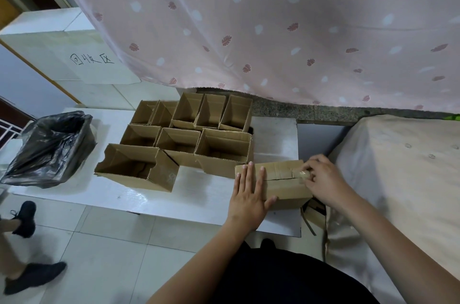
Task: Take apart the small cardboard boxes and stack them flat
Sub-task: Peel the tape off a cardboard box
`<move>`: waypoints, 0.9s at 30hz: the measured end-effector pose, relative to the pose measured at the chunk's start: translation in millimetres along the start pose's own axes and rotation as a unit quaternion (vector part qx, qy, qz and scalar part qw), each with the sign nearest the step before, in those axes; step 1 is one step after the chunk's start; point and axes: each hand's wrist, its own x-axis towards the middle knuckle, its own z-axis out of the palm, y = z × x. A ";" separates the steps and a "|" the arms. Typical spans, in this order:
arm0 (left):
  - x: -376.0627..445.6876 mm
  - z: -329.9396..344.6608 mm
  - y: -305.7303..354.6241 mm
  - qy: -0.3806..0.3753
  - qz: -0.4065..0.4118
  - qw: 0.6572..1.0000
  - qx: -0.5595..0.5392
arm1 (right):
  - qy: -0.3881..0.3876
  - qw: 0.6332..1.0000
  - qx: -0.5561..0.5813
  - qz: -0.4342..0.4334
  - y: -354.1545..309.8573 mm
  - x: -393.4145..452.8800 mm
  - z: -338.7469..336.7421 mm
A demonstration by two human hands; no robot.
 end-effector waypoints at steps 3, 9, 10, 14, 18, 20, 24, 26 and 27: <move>0.7 0.4 0.0 -0.003 -0.001 1.000 0.001 | 0.003 1.000 -0.016 -0.003 -0.5 -4.1 -4.7; 3.9 1.2 0.8 -0.004 -0.005 1.000 0.004 | 0.016 0.998 -0.060 -0.023 -11.4 -4.0 1.0; 4.3 1.1 0.9 -0.004 -0.006 1.000 0.004 | 0.012 0.999 -0.047 -0.023 -11.7 -2.4 4.2; 5.0 1.2 0.2 -0.002 -0.006 1.000 0.008 | 0.001 1.000 -0.005 0.004 -10.2 3.3 17.6; 4.8 1.0 0.7 0.005 -0.006 1.000 0.007 | 0.024 0.999 0.014 0.028 -8.2 3.5 19.3; 4.8 1.2 0.5 0.005 -0.007 1.000 0.005 | 0.029 0.999 0.010 0.030 -6.1 1.6 16.6; 4.4 1.7 -0.3 0.005 -0.005 1.000 0.004 | 0.045 0.998 -0.019 0.026 -0.1 -3.1 8.8; 4.1 2.2 -0.4 0.007 -0.003 1.000 0.001 | 0.067 0.997 -0.020 0.023 3.9 -5.0 3.2; 4.1 2.3 -0.6 0.008 -0.002 1.000 0.000 | 0.080 0.996 -0.021 0.022 6.6 -5.5 -0.2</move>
